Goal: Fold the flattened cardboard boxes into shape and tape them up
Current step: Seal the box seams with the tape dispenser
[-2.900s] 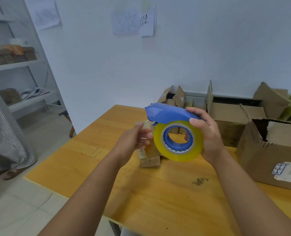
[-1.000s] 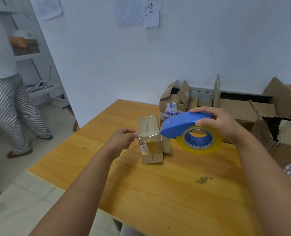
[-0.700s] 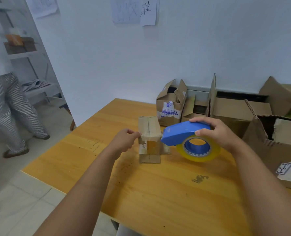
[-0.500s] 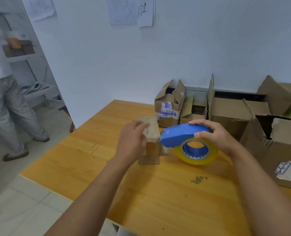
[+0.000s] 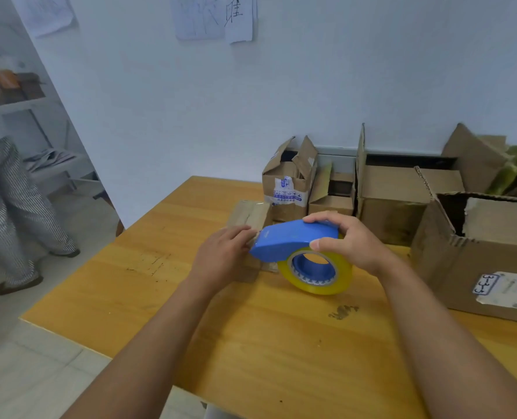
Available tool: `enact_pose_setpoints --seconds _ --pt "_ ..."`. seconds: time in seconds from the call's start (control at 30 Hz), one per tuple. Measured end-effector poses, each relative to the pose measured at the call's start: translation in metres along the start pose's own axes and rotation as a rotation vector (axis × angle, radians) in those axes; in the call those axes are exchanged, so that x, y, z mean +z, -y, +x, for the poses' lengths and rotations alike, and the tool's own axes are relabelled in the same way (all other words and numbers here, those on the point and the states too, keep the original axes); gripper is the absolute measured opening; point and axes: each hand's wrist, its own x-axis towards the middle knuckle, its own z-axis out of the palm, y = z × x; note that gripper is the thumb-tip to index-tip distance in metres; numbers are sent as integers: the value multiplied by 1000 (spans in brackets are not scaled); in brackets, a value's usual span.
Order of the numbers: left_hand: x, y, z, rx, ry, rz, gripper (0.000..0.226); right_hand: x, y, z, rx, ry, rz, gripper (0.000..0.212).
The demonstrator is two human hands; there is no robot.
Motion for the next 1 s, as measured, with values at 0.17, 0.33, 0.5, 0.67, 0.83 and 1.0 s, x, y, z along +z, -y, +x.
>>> enact_pose_setpoints --seconds 0.17,0.33,0.5,0.67,0.83,1.0 --pt "7 -1 0 -106 32 -47 48 -4 2 -5 9 -13 -20 41" --pt "15 -9 3 -157 -55 -47 34 -11 3 -16 2 -40 5 45" --pt "18 -8 5 -131 -94 -27 31 -15 6 -17 11 -42 -16 46" --pt "16 -4 6 -130 -49 -61 32 -18 7 -18 17 -21 -30 44" --pt "14 1 8 -129 -8 -110 31 -16 11 -9 43 24 -77 39" --pt "4 10 8 -130 142 -189 46 -9 17 11 65 47 -101 30"
